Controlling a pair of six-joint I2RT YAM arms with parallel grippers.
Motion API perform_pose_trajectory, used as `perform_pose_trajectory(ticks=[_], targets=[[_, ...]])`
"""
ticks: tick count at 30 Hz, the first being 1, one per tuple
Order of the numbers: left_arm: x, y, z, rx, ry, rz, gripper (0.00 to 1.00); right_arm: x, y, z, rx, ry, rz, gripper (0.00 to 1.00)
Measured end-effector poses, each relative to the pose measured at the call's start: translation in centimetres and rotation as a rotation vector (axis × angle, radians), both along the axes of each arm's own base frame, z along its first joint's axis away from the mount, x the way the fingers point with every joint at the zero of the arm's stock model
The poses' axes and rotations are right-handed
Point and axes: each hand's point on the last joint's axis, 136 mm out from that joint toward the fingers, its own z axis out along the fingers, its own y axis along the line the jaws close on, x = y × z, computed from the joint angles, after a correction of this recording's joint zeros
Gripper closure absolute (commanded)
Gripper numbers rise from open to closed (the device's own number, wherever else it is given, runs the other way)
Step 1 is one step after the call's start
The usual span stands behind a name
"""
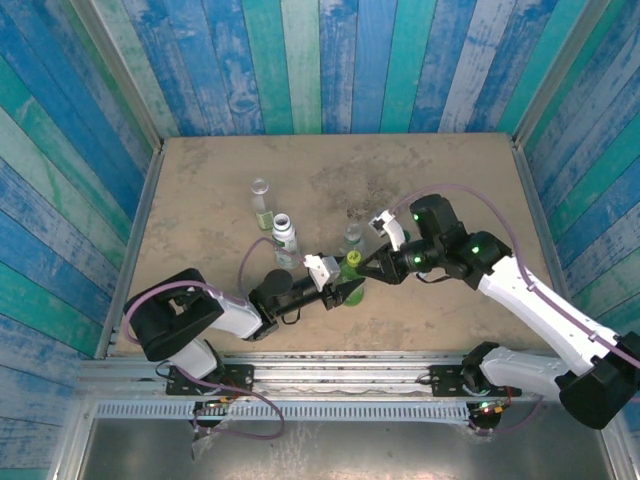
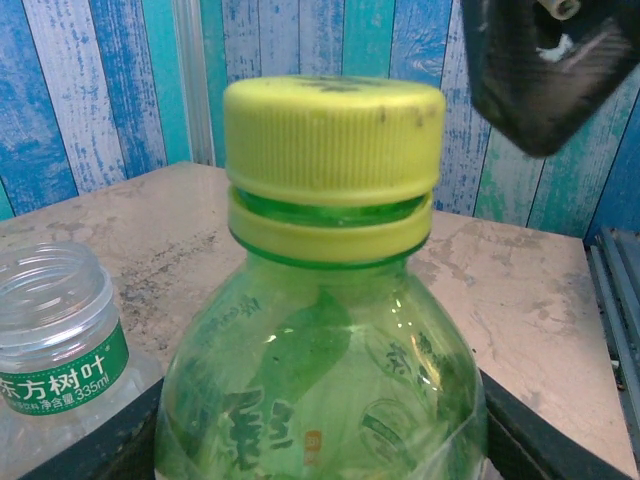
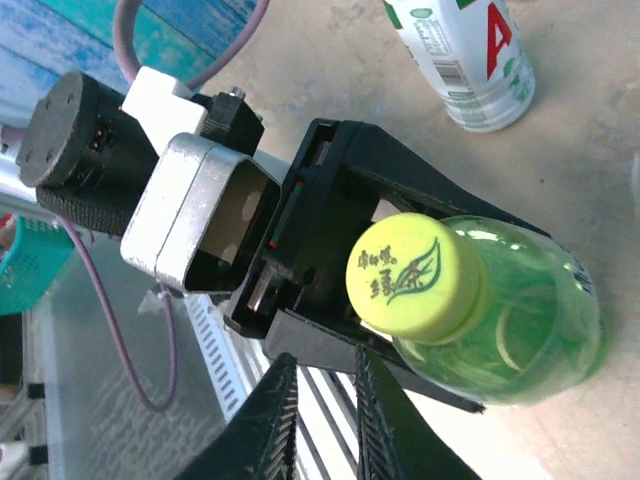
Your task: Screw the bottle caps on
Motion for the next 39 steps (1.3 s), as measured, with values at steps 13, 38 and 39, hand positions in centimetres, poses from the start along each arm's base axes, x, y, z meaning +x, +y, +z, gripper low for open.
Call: perform_pose_trajectory(ticks=[13, 38, 39], targets=[[-0.4, 2.2, 1.0, 0.216, -0.143, 0.046, 0.4, 0.4, -2.5, 4.8, -0.207, -0.588, 0.251, 0.38], [-1.2, 2.1, 1.2, 0.324, -0.208, -0.013, 0.4, -0.1, 2.4, 0.5, -0.406, -0.782, 0.781, 0.7], [-1.2, 2.1, 1.2, 0.326, -0.206, -0.014, 0.39, 0.0, 2.4, 0.5, -0.409, -0.782, 0.781, 0.76]])
